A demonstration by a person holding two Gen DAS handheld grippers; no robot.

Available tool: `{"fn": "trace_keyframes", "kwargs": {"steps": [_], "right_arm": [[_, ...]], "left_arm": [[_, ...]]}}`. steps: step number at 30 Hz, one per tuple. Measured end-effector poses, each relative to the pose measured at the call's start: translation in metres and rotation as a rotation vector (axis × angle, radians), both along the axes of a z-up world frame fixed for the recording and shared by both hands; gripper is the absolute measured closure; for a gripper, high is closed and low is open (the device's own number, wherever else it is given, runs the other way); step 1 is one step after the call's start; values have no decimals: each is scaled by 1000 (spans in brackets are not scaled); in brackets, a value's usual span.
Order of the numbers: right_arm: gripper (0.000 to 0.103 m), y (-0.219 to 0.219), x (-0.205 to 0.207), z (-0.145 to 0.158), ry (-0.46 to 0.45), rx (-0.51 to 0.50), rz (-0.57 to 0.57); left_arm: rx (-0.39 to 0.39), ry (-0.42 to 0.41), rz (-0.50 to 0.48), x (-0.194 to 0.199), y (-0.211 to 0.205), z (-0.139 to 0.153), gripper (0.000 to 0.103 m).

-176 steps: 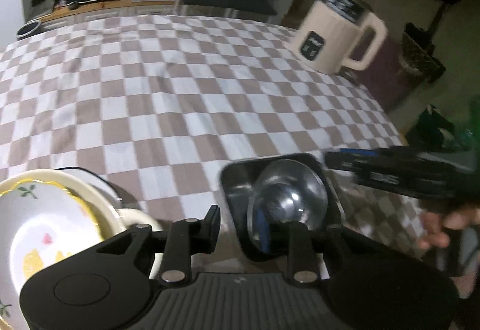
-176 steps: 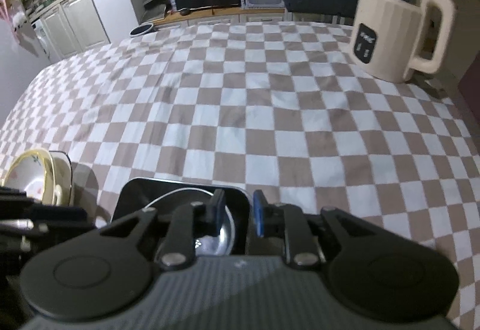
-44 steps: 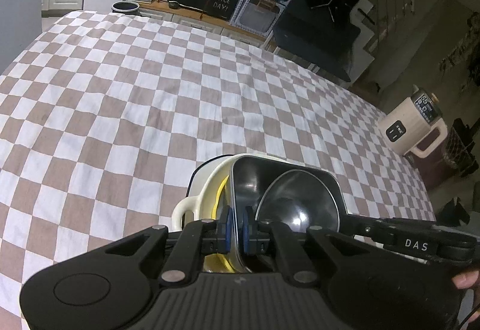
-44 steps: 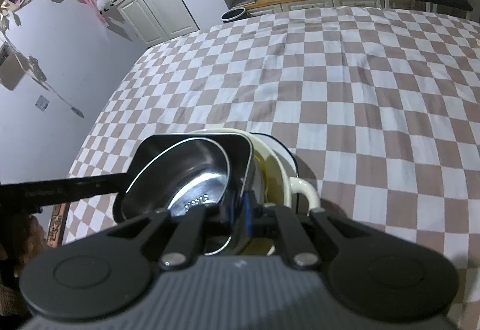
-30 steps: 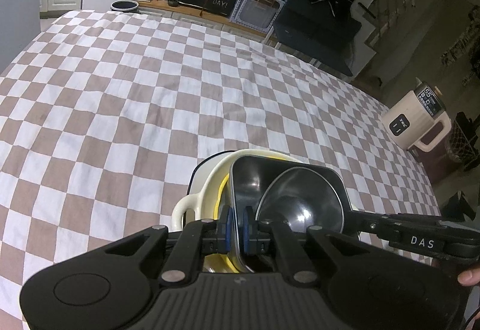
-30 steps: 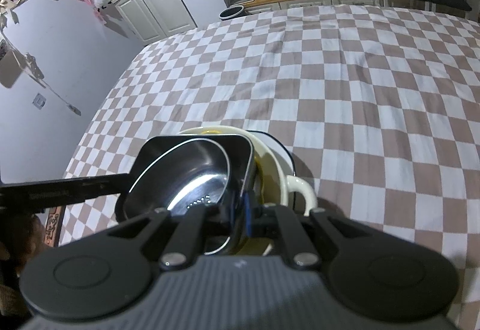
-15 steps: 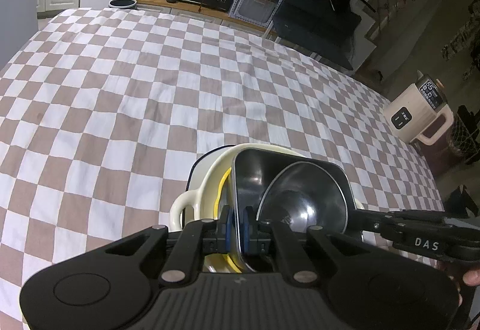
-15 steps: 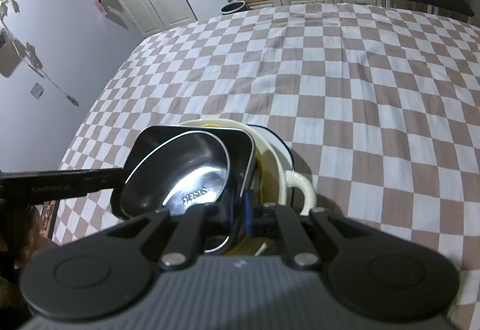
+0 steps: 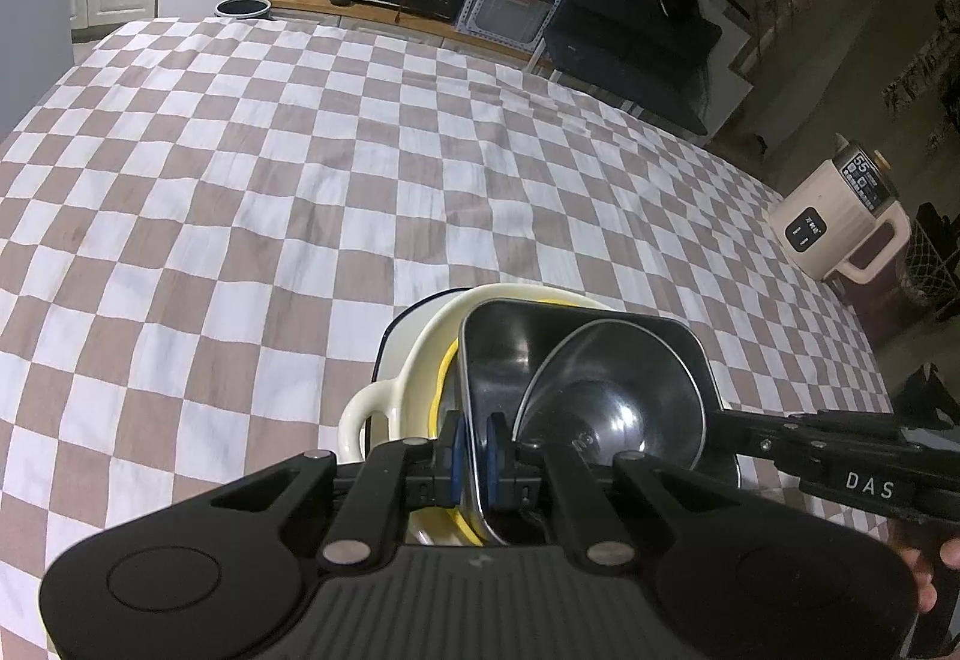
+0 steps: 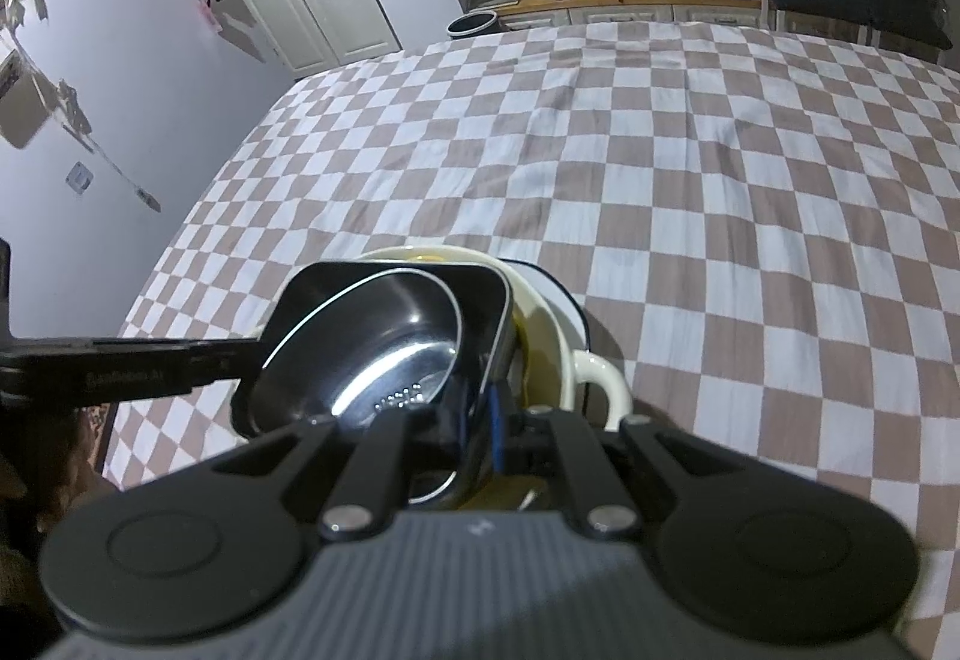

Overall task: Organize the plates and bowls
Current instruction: 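Lower the steel tray into the cream bowl atop the plate stack, then open both grippers and pull them back from the tray rims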

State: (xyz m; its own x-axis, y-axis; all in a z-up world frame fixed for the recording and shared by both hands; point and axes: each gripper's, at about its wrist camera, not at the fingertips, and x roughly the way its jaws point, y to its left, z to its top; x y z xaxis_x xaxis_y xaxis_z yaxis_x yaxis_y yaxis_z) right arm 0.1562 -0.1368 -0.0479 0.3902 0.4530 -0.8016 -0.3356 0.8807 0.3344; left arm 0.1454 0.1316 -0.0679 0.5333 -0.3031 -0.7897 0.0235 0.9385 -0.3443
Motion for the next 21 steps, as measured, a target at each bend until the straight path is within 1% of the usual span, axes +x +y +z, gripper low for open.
{"fn": "trace_keyframes", "kwargs": {"steps": [3, 4, 8, 10, 13, 15, 16, 17, 21], "right_arm": [[93, -1, 0, -1, 4, 1, -1], [91, -2, 0, 0, 4, -4, -3], [75, -4, -2, 2, -18, -50, 0], [74, -7, -3, 4, -26, -51, -1], [72, -11, -6, 9, -42, -55, -10], [70, -13, -9, 15, -62, -56, -19], [68, -15, -11, 18, -73, -56, -22], [66, -15, -13, 21, -84, -55, -25], [58, -19, -25, 36, -137, -54, -44]], "left_arm": [[4, 3, 0, 0, 0, -1, 96], [8, 7, 1, 1, 0, -1, 93], [13, 17, 12, 0, 2, -1, 87], [25, 11, 17, -1, 1, 3, 84], [40, 0, 22, -6, 1, 9, 83], [46, -10, 29, -10, 1, 14, 77], [45, -17, 31, -13, 2, 17, 71], [43, -26, 34, -16, 3, 20, 67], [53, -61, 35, -30, 3, 35, 65]]}}
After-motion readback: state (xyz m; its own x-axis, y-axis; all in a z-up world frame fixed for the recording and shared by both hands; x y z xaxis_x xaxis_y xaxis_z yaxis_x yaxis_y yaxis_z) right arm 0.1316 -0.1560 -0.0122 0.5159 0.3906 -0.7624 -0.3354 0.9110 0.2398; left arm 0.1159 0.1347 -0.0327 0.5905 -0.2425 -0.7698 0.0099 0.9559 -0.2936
